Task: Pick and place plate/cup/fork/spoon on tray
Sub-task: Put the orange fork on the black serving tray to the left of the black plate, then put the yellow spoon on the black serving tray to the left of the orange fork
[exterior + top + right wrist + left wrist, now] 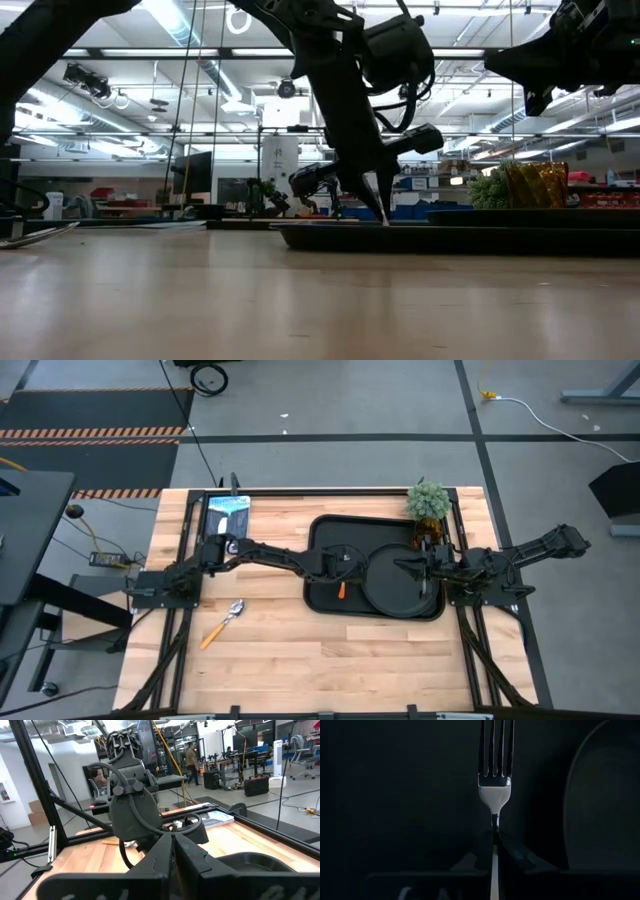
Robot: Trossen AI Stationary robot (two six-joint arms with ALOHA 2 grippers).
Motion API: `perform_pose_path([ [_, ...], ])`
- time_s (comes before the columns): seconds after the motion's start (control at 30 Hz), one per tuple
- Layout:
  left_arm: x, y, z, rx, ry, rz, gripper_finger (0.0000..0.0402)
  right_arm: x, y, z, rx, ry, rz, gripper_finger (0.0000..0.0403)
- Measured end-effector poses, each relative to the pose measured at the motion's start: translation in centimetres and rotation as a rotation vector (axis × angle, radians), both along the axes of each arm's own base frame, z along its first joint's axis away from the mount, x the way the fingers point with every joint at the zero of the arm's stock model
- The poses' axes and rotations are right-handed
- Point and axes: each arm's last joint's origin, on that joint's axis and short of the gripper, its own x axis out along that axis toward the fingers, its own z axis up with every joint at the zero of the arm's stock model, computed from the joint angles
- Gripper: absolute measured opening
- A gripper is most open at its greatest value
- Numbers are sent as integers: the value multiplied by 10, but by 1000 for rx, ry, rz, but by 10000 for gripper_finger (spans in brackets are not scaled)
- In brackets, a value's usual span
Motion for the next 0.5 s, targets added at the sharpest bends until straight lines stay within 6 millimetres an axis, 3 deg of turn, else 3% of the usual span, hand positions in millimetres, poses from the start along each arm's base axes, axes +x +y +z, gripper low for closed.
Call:
perform_pose_path([
  [0.5, -2, -1, 2, 0, 37, -26, 69, 0, 0, 0, 0, 0, -2, 27],
])
